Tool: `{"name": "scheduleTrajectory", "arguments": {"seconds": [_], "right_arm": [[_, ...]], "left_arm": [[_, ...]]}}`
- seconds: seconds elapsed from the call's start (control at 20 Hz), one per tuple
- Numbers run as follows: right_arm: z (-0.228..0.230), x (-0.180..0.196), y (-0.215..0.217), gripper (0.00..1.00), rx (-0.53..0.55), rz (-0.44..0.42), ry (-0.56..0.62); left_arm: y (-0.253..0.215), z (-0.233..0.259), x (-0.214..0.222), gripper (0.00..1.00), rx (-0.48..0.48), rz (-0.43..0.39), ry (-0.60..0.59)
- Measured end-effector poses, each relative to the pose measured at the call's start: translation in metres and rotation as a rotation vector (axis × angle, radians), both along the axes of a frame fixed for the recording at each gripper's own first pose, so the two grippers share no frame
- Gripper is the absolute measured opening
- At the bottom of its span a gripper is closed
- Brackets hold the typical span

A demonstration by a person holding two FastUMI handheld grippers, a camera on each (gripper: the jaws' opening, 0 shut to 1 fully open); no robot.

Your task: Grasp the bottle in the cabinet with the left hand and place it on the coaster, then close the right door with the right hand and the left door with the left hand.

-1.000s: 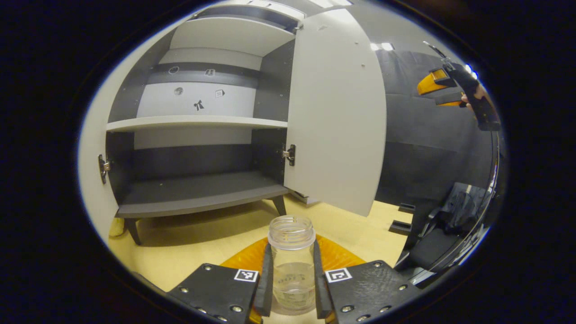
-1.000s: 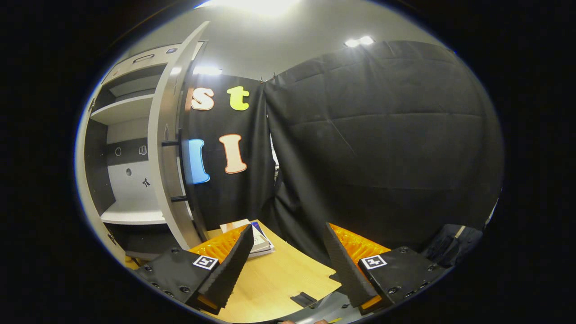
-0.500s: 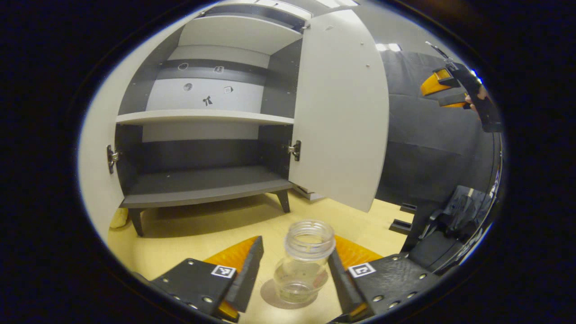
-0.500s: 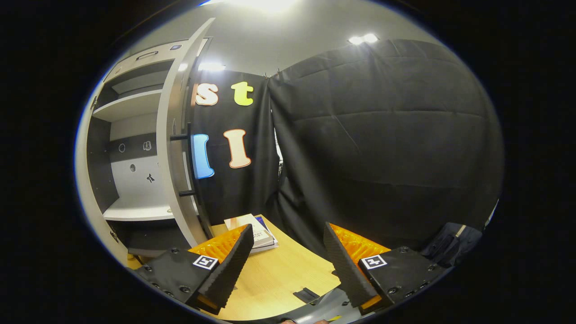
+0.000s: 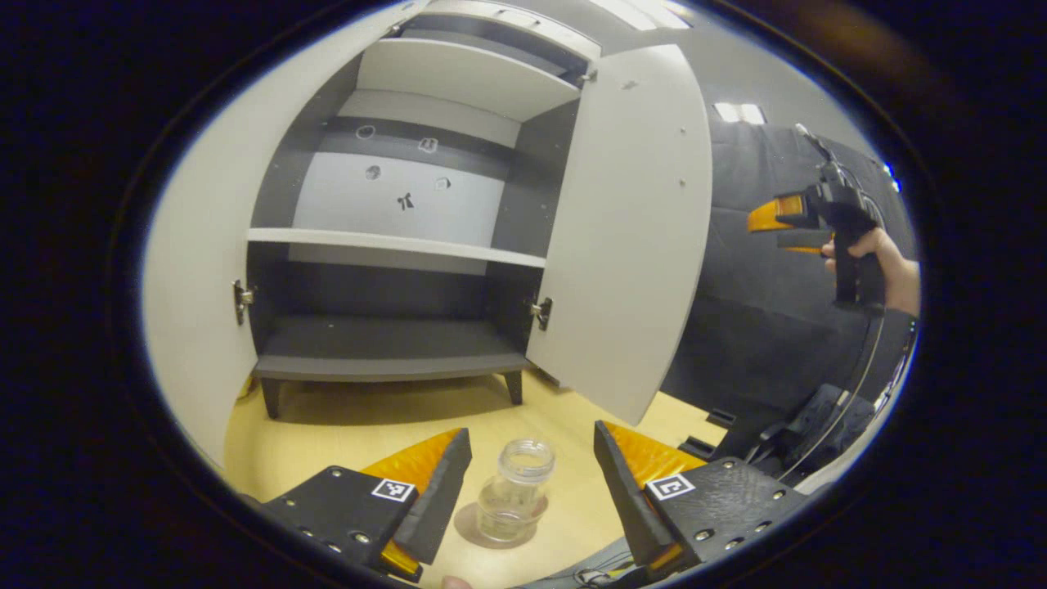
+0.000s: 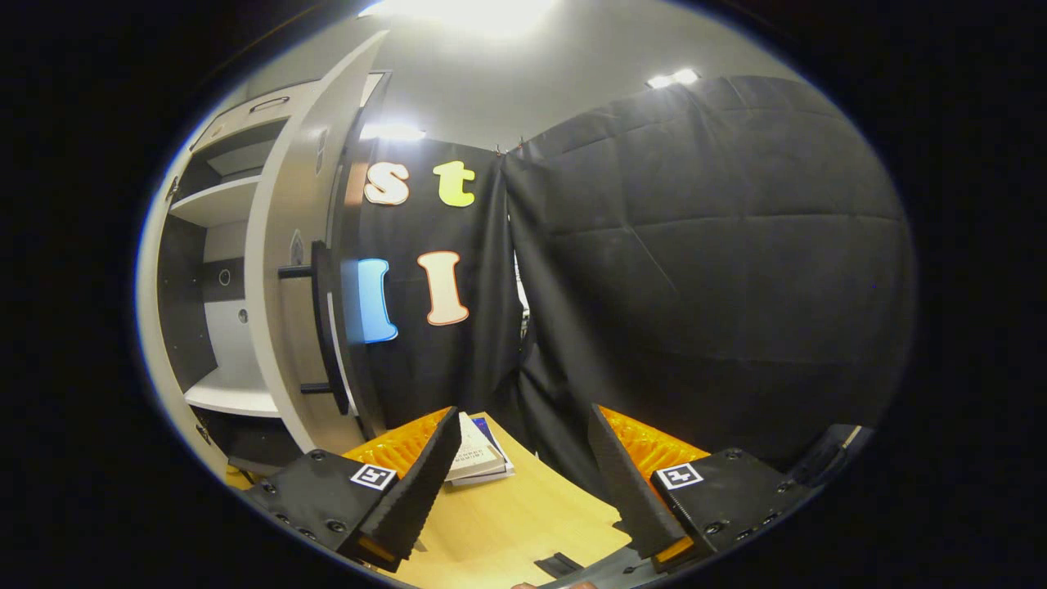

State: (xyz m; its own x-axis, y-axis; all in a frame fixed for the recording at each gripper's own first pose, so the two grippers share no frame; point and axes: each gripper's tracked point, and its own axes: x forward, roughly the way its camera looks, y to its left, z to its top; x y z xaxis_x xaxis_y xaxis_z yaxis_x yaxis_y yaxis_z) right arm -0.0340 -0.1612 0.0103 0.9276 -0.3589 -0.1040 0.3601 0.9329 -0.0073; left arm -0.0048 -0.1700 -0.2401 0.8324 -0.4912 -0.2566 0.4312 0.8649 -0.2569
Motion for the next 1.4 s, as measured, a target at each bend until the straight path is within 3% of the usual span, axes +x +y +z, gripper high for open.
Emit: {"name": "scheduleTrajectory", "arguments": {"seconds": [0.2, 0.5, 0.55, 0.6, 0.65, 0.7, 0.75, 0.8, 0.85, 0.9, 1.0, 1.15, 1.2, 1.4], "right_arm": [[0.012, 0.032, -0.007, 0.99, 0.004, 0.062, -0.043], [0.027, 0.069, 0.005, 0.99, 0.023, 0.235, -0.085], [0.032, 0.073, 0.005, 0.99, 0.018, 0.260, -0.095], [0.034, 0.076, 0.007, 0.99, 0.015, 0.285, -0.100], [0.037, 0.080, 0.008, 0.99, 0.020, 0.314, -0.101], [0.039, 0.083, 0.011, 0.99, 0.031, 0.347, -0.100], [0.042, 0.084, 0.014, 0.99, 0.044, 0.379, -0.101], [0.046, 0.084, 0.016, 0.99, 0.055, 0.412, -0.106], [0.047, 0.083, 0.018, 0.99, 0.058, 0.438, -0.107], [0.047, 0.084, 0.020, 0.99, 0.058, 0.465, -0.106], [0.047, 0.084, 0.020, 0.99, 0.051, 0.511, -0.098], [0.049, 0.089, 0.021, 0.99, 0.074, 0.553, -0.068], [0.050, 0.091, 0.025, 0.99, 0.091, 0.570, -0.055], [0.063, 0.097, 0.043, 0.99, 0.159, 0.599, -0.048]], "left_arm": [[0.035, 0.070, -0.003, 0.87, -0.012, 0.180, -0.060], [0.096, 0.146, -0.014, 0.87, 0.082, 0.480, -0.138], [0.104, 0.160, -0.015, 0.93, 0.089, 0.528, -0.140], [0.112, 0.171, -0.016, 0.93, 0.097, 0.573, -0.143], [0.118, 0.183, -0.017, 0.87, 0.112, 0.610, -0.149], [0.125, 0.193, -0.017, 0.87, 0.133, 0.643, -0.152], [0.131, 0.204, -0.016, 0.87, 0.154, 0.669, -0.151], [0.135, 0.214, -0.015, 0.93, 0.170, 0.687, -0.155], [0.139, 0.223, -0.014, 0.93, 0.188, 0.701, -0.151], [0.144, 0.231, -0.011, 0.87, 0.201, 0.717, -0.151], [0.154, 0.234, -0.009, 0.86, 0.229, 0.759, -0.085], [0.162, 0.258, -0.001, 0.91, 0.242, 0.782, -0.103], [0.164, 0.263, 0.000, 0.87, 0.239, 0.781, -0.115], [0.169, 0.268, 0.008, 0.87, 0.195, 0.743, -0.138]]}}
